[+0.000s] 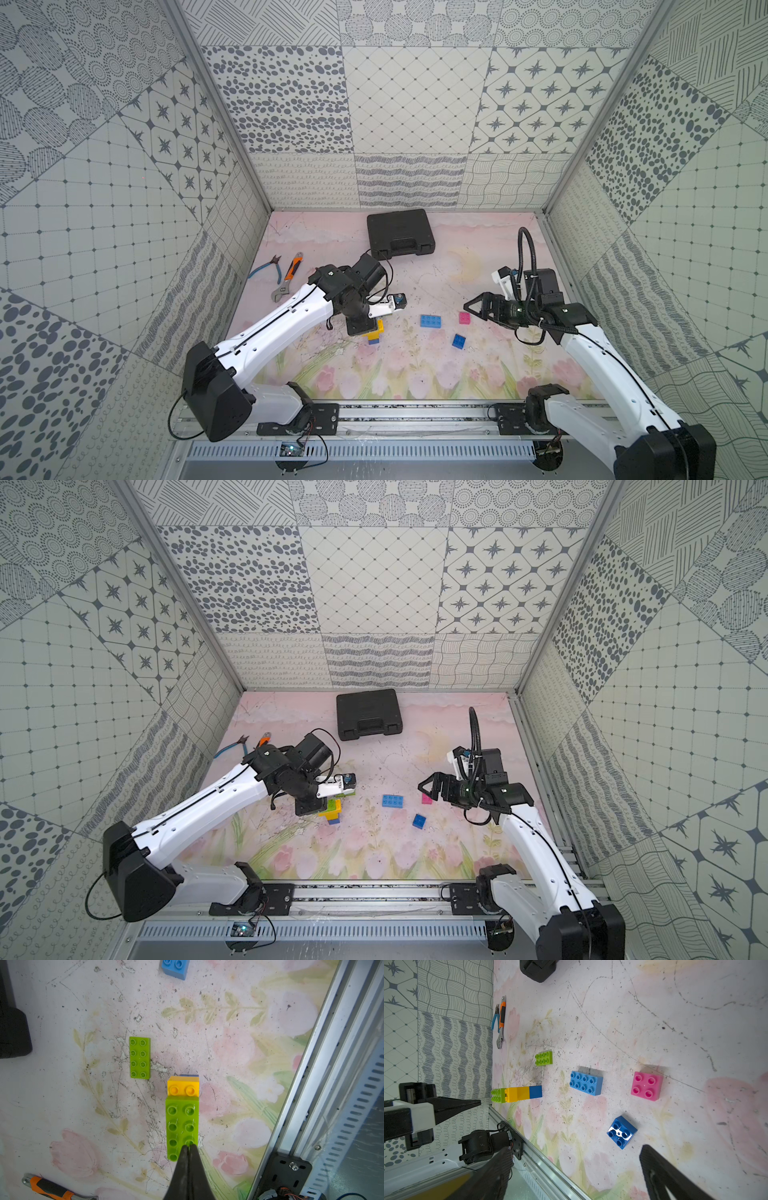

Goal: Assemble a spoon with lego
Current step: Assemble the lego brick with the lego brick.

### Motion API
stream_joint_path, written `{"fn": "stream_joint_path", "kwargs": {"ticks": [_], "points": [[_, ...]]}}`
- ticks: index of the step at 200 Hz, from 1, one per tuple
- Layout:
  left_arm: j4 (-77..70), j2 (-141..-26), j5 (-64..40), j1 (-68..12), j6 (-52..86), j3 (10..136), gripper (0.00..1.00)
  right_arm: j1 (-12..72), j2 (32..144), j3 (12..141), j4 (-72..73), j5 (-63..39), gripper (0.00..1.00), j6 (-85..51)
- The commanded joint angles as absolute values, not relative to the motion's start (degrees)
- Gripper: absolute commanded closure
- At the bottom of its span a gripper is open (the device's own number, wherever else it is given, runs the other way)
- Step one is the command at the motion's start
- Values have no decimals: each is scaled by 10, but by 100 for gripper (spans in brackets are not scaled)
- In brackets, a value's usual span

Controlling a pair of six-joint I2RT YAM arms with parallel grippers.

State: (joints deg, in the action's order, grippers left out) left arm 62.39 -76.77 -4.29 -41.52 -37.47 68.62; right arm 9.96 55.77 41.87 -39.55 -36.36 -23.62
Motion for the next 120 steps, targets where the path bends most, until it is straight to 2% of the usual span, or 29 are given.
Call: {"fn": "stream_joint_path", "kwargs": {"ticks": [1, 71, 120], "points": [[623, -792, -66, -409, -370, 689, 100, 101, 558, 416, -378, -358, 2, -231], [608, -820, -74, -404, -370, 670, 100, 101, 561, 410, -370, -361, 2, -229], [587, -798, -78, -404, -353, 617, 100, 101, 562, 409, -368, -359, 2, -227]]}}
